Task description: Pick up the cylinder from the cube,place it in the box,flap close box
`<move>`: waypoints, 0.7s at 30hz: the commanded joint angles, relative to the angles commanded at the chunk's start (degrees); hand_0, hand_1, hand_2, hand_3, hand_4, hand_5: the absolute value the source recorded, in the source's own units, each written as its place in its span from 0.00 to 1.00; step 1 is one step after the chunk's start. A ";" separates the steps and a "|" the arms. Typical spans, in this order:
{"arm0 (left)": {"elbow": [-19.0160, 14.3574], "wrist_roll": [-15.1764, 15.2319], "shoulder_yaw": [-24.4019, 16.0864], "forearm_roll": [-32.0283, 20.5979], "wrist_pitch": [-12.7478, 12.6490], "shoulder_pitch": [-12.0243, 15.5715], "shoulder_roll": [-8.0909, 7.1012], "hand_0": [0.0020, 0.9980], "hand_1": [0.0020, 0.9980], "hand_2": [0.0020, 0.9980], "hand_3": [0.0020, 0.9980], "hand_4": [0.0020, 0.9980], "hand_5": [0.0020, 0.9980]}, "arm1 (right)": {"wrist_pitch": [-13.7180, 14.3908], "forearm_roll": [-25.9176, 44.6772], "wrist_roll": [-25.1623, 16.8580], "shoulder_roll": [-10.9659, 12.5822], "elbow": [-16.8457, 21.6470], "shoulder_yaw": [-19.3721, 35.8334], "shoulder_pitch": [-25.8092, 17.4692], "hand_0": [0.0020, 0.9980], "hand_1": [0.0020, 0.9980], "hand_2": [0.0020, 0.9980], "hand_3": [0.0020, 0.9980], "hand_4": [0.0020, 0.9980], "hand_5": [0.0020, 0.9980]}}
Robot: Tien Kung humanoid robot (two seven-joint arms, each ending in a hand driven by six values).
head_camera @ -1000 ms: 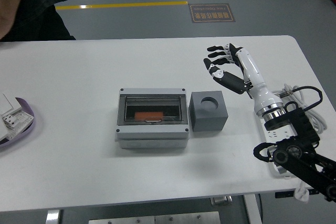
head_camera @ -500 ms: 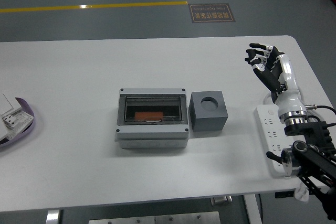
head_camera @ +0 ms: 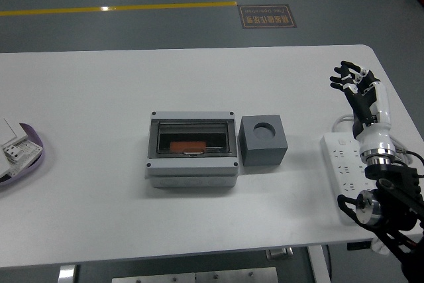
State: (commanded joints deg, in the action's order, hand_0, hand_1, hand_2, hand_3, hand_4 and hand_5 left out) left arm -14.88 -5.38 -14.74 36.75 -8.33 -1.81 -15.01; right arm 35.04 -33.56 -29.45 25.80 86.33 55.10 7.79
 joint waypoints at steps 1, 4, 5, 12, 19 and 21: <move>-0.01 -0.06 -0.13 0.15 0.05 0.01 -0.20 0.51 0.55 0.55 0.59 0.71 0.15 | 0.03 0.05 0.10 -0.18 -0.32 0.02 -0.14 0.60 0.58 0.59 0.61 0.70 0.40; -0.05 -0.22 -0.40 0.35 0.18 0.11 -0.67 0.51 0.55 0.55 0.59 0.72 0.16 | 0.05 0.24 0.02 -0.68 -1.09 0.05 -0.54 0.60 0.58 0.58 0.60 0.71 0.41; -0.09 -0.25 -0.42 0.39 0.23 0.18 -0.83 0.51 0.55 0.55 0.59 0.72 0.16 | 0.04 0.37 -0.06 -0.86 -1.38 -0.01 -0.69 0.60 0.58 0.58 0.60 0.71 0.41; -0.30 -0.26 -0.22 0.09 0.41 0.90 -1.98 0.51 0.55 0.55 0.59 0.72 0.16 | -0.57 1.83 -1.20 -2.20 -3.42 -1.47 -1.65 0.60 0.57 0.59 0.60 0.72 0.41; -0.33 -0.04 0.08 -0.31 0.45 1.11 -2.02 0.51 0.55 0.55 0.59 0.72 0.16 | -0.65 2.08 -1.76 -3.00 -3.95 -1.32 -2.04 0.60 0.57 0.58 0.60 0.73 0.41; -0.35 -0.01 0.09 -0.16 0.49 0.83 -1.93 0.51 0.55 0.55 0.59 0.72 0.16 | -0.57 1.93 -1.82 -2.87 -3.79 -0.60 -2.26 0.60 0.57 0.58 0.60 0.73 0.41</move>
State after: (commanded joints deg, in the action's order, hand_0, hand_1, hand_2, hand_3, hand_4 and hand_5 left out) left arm -15.23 -5.39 -14.65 36.59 -7.84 -0.98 -16.95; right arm 34.47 -31.63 -31.27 22.93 82.54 54.50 5.52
